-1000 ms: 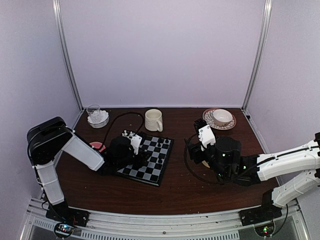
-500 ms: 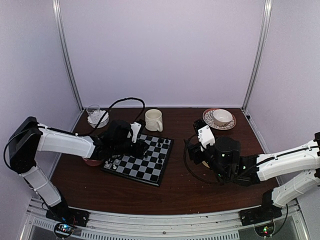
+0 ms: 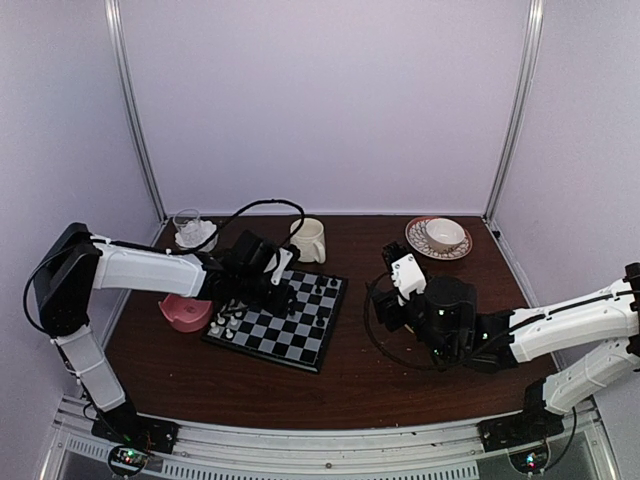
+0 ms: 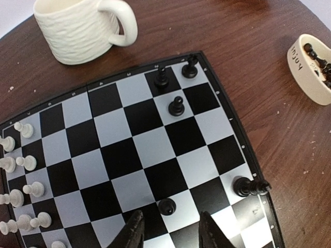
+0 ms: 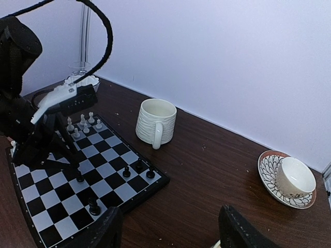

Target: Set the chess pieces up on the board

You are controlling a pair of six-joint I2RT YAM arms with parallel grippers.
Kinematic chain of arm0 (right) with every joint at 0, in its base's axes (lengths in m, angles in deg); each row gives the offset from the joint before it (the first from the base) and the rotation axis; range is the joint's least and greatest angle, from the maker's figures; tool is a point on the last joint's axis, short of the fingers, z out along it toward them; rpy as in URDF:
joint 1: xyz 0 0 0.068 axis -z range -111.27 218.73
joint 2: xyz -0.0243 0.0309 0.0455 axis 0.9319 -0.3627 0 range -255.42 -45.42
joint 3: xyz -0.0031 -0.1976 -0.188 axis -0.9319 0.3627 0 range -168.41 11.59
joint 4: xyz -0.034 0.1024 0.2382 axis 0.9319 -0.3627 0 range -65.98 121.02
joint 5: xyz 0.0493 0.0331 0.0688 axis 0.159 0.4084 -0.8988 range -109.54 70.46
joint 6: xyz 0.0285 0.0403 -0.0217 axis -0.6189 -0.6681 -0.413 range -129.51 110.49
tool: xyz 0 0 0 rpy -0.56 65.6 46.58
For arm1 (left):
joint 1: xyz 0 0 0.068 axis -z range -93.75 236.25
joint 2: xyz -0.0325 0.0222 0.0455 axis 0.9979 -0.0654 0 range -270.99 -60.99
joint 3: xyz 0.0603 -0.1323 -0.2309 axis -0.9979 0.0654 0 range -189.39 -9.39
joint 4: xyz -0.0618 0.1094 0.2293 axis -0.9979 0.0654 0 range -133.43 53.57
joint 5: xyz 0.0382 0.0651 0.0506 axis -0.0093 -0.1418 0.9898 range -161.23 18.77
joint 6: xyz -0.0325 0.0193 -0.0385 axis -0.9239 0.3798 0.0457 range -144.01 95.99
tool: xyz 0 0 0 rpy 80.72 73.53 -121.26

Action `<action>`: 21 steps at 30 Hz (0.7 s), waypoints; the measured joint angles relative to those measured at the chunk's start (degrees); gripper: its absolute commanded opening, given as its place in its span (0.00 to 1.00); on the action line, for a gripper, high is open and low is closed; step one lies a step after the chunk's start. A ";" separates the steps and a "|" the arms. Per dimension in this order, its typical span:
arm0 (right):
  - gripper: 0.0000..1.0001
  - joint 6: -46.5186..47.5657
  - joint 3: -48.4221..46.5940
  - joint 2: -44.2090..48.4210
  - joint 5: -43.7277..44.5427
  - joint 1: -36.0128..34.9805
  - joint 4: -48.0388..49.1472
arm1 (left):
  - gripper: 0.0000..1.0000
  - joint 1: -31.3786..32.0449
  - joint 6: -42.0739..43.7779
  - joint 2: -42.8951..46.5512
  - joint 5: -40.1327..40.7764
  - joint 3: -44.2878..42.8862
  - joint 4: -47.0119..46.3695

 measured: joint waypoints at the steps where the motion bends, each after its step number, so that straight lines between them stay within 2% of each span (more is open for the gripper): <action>1: 0.66 0.00 0.00 -0.04 0.00 0.00 0.02 | 0.35 -0.31 -0.22 -0.87 -0.26 -0.50 0.63; 21: 0.66 -0.02 -0.02 -0.39 -0.59 0.00 -0.02 | 0.28 -1.03 -0.72 -7.10 -3.45 -5.46 5.55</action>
